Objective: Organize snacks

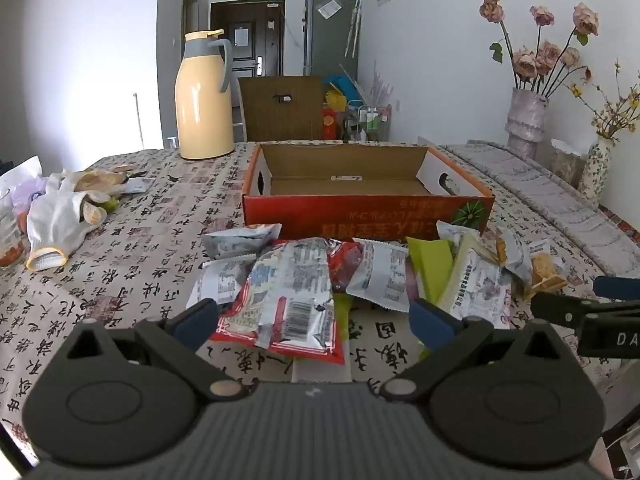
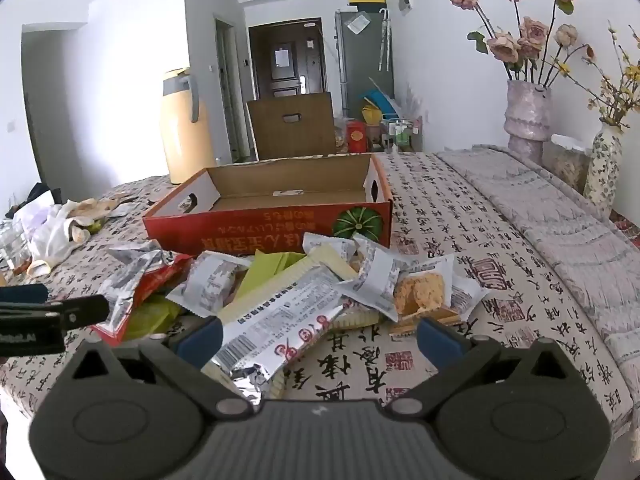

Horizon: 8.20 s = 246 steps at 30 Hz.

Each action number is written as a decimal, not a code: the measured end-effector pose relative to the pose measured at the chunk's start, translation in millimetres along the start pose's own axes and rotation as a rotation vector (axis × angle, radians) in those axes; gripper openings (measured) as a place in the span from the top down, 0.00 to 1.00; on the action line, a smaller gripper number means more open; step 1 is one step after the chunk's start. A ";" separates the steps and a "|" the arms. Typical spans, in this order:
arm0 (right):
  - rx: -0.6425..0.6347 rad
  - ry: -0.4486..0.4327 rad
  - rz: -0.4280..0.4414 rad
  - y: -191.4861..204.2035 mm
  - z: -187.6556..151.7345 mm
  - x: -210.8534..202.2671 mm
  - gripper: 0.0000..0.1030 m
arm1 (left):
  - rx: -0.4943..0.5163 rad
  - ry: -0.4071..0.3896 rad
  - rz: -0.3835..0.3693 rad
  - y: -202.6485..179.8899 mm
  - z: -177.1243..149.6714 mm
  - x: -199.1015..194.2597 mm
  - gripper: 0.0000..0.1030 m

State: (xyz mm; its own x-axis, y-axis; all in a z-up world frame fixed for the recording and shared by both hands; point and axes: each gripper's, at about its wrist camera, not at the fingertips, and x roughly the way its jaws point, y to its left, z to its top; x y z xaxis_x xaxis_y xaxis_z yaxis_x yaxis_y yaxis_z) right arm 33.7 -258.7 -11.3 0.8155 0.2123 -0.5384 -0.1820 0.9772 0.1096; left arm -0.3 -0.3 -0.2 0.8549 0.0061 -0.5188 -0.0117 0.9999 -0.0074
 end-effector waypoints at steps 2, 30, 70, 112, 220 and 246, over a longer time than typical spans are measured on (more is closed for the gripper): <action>0.005 0.013 0.005 0.3 0.7 0.4 0.00 | -0.001 0.004 -0.001 0.4 -0.6 -0.8 0.00; 0.012 0.027 0.001 1.1 -3.9 2.6 0.00 | 0.002 0.023 0.003 -1.3 -3.7 1.1 0.00; 0.014 0.032 0.004 2.5 -6.5 4.6 0.00 | 0.000 0.026 -0.005 -4.2 -5.0 2.1 0.00; 0.047 0.076 0.027 13.2 1.6 33.0 0.00 | -0.049 0.047 0.001 17.3 -2.1 16.7 0.00; 0.041 -0.076 0.185 -0.5 -1.6 34.8 0.67 | -0.038 0.145 -0.056 26.0 35.1 74.0 0.67; 0.041 -0.067 0.196 3.5 -1.6 35.4 0.67 | -0.053 0.251 -0.046 38.1 26.2 103.5 0.14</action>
State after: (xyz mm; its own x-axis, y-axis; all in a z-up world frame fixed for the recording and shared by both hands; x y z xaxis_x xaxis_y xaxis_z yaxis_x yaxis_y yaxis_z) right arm 61.0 -247.8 -31.4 0.8015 0.3970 -0.4472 -0.3190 0.9164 0.2418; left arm 101.3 38.8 -31.8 0.6998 -0.0493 -0.7126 -0.0083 0.9970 -0.0770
